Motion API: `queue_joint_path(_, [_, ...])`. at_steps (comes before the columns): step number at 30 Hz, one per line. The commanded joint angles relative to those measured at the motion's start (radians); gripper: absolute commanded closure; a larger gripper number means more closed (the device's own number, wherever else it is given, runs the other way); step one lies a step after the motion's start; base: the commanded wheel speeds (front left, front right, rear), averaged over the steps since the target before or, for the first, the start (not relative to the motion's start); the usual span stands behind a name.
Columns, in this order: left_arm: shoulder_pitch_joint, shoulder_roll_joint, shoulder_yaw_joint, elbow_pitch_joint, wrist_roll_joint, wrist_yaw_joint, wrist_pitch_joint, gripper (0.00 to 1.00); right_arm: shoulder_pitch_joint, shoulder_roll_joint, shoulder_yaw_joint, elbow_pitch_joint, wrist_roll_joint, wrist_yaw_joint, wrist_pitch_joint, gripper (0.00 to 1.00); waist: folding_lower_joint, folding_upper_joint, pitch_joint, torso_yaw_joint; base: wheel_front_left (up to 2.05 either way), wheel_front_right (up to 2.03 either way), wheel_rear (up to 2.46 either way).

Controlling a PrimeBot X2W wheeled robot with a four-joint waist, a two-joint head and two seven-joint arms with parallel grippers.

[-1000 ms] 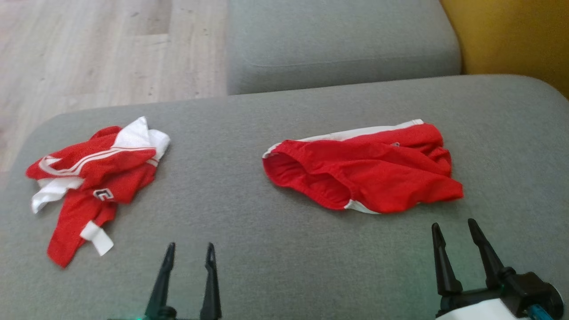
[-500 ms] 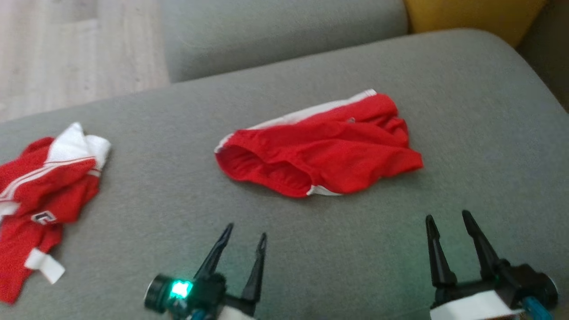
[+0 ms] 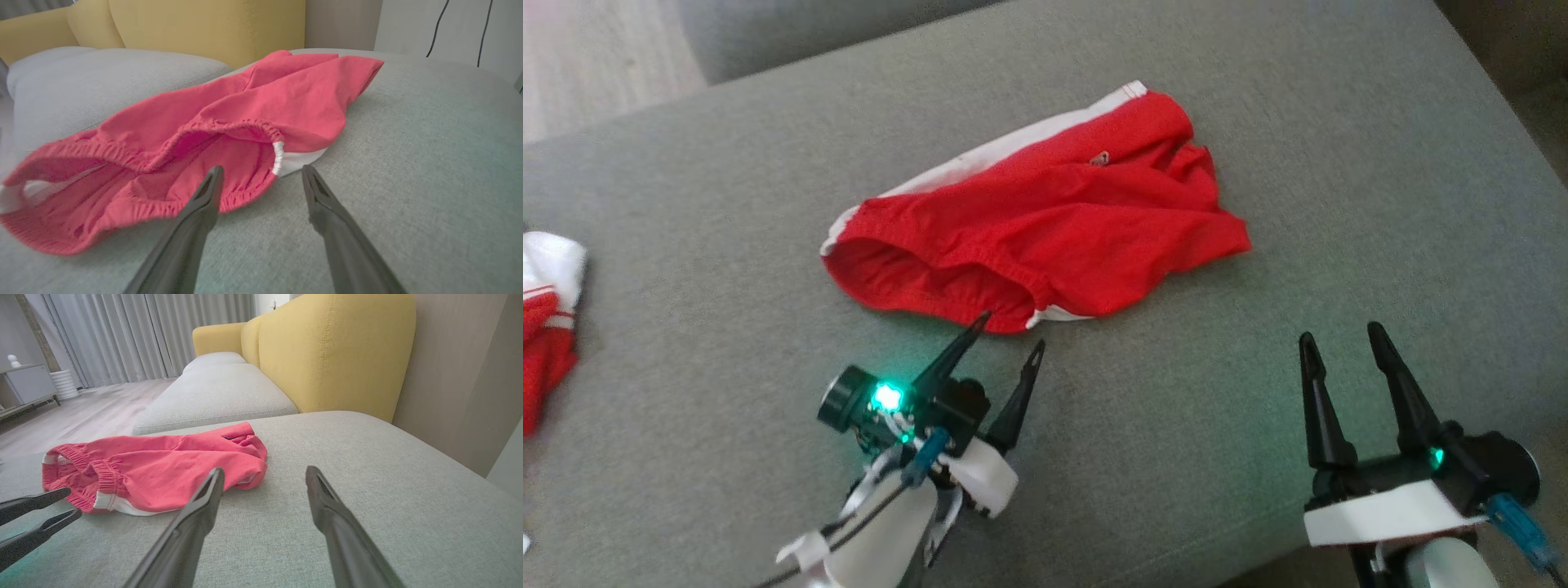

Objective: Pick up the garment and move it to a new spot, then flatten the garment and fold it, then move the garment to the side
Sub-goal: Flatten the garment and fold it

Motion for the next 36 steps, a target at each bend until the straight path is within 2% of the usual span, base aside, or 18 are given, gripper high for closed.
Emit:
queue_joint_path(1, [-0.037,-0.002,0.019,-0.011,-0.009,-0.002,-0.008,0.0,-0.033,-0.007,0.028,-0.034,0.009,-0.001,-0.004,0.0,-0.0003,0.0,0.026,-0.022,0.0,0.0,0.0])
queue_joint_path(6, [-0.098,-0.002,0.001,0.051,-0.015,-0.01,-0.008,0.0,-0.049,-0.007,0.042,-0.03,0.024,-0.001,-0.004,0.0,-0.0003,0.0,0.049,-0.046,0.0,0.0,0.0])
queue_joint_path(7, [-0.105,-0.002,-0.003,0.058,-0.013,-0.016,-0.008,0.14,-0.05,-0.007,0.043,-0.03,0.026,-0.001,-0.004,0.0,-0.0003,0.0,0.051,-0.051,0.0,0.0,0.0])
queue_joint_path(8, [-0.112,-0.002,-0.006,0.058,-0.012,-0.021,-0.008,0.69,-0.05,-0.007,0.044,-0.031,0.028,-0.001,-0.004,0.0,-0.0003,0.0,0.052,-0.054,0.0,0.0,0.0])
queue_joint_path(9, [-0.118,-0.002,-0.005,0.047,-0.012,-0.021,-0.008,1.0,-0.05,-0.007,0.043,-0.03,0.029,-0.001,-0.004,0.0,-0.0003,0.0,0.052,-0.058,0.0,0.0,0.0])
queue_joint_path(13, [-0.126,-0.002,-0.011,-0.009,-0.013,-0.034,-0.008,1.0,-0.05,-0.007,0.038,-0.024,0.032,-0.001,-0.004,0.0,-0.0003,0.0,0.041,-0.069,0.0,0.0,0.0])
queue_joint_path(19, [-0.178,-0.002,-0.026,-0.178,-0.058,-0.074,-0.008,1.0,-0.035,-0.007,0.031,-0.016,0.026,-0.001,-0.004,0.0,-0.0003,0.0,-0.013,-0.069,0.0,0.0,0.0])
queue_joint_path(27, [-0.216,0.005,0.035,-0.365,-0.14,-0.066,0.014,1.0,-0.006,-0.007,0.02,0.008,0.047,-0.001,-0.004,0.0,-0.0003,0.0,-0.065,-0.036,0.0,0.0,0.0])
queue_joint_path(29, [-0.193,0.033,0.062,-0.384,-0.17,-0.062,0.068,1.0,-0.001,-0.007,0.023,0.024,0.077,-0.001,-0.004,0.0,-0.0003,0.0,-0.065,-0.017,0.0,0.0,0.0])
queue_joint_path(33, [-0.14,0.131,0.121,-0.348,-0.204,-0.05,0.139,1.0,-0.01,-0.007,0.053,0.052,0.111,-0.001,-0.004,0.0,-0.0003,0.0,-0.052,0.014,0.0,0.0,0.0])
queue_joint_path(36, [-0.125,0.188,0.151,-0.307,-0.233,-0.072,0.152,1.0,-0.024,-0.007,0.085,0.073,0.087,-0.001,-0.004,0.0,-0.0003,0.0,-0.04,0.041,0.0,0.0,0.0])
